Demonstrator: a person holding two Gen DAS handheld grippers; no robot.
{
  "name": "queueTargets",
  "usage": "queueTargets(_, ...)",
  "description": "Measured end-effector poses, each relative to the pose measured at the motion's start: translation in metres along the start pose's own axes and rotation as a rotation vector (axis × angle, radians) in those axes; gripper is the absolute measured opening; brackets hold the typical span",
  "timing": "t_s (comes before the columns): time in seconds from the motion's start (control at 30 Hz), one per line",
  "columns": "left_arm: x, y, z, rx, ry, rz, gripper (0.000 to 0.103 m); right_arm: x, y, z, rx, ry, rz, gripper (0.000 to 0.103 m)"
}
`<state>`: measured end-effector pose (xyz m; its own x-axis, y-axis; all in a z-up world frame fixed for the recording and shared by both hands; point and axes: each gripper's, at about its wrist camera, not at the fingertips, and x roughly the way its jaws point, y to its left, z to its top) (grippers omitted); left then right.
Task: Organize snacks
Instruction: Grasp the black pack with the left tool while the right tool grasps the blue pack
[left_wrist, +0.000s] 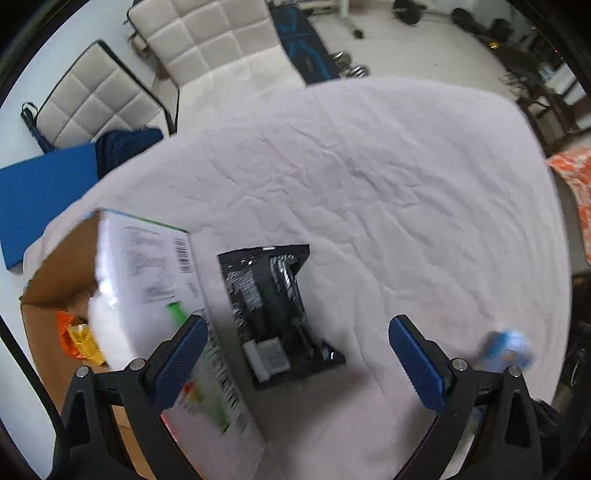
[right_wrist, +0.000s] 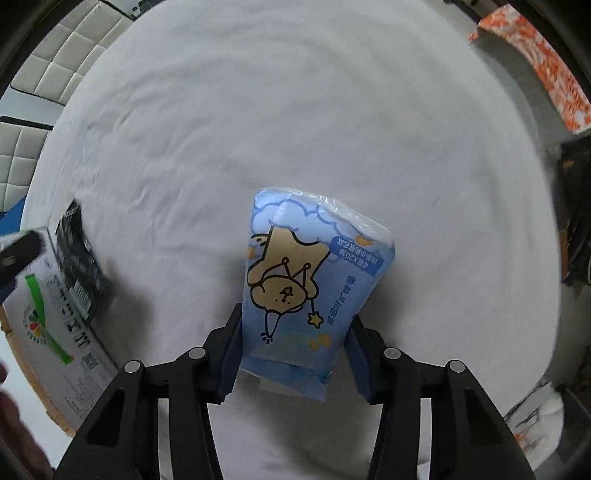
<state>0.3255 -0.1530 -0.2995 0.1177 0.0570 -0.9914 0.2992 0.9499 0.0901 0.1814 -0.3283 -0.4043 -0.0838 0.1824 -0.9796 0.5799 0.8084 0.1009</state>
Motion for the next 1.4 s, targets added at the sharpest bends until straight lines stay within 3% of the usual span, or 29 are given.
queueTargets(0.23,0.065,-0.006,0.034,-0.057,0.132,0.107,0.101,-0.014,-0.001,0.02,-0.05,-0.036,-0.026,0.053)
queueTargets(0.4,0.099,-0.006,0.042,-0.051,0.221,0.135,0.103,-0.017,0.01,0.031,-0.081,-0.031,-0.009,0.053)
queueTargets(0.53,0.102,-0.005,0.043,-0.07,0.227,0.126,0.1,-0.019,0.002,0.038,-0.099,-0.028,0.007,0.053)
queueTargets(0.73,0.107,0.006,0.026,-0.141,0.209,0.023,0.1,-0.029,-0.004,0.04,-0.111,-0.026,0.037,0.053)
queueTargets(0.87,0.104,-0.003,0.012,-0.151,0.189,-0.037,0.1,-0.043,-0.028,0.04,-0.126,-0.027,0.042,0.053)
queueTargets(1.03,0.094,-0.02,0.003,-0.184,0.181,-0.208,0.1,-0.04,-0.031,0.041,-0.129,-0.011,0.041,0.053)
queueTargets(1.2,0.089,0.0,-0.009,-0.282,0.207,-0.351,0.1,-0.033,-0.033,0.048,-0.145,0.004,0.03,0.053)
queueTargets(1.27,0.089,0.009,-0.015,-0.3,0.201,-0.347,0.1,-0.026,-0.036,0.053,-0.156,0.004,0.008,0.053)
queueTargets(1.4,0.105,0.013,-0.025,-0.26,0.231,-0.266,0.1,-0.014,-0.037,0.064,-0.165,0.033,-0.003,0.058)
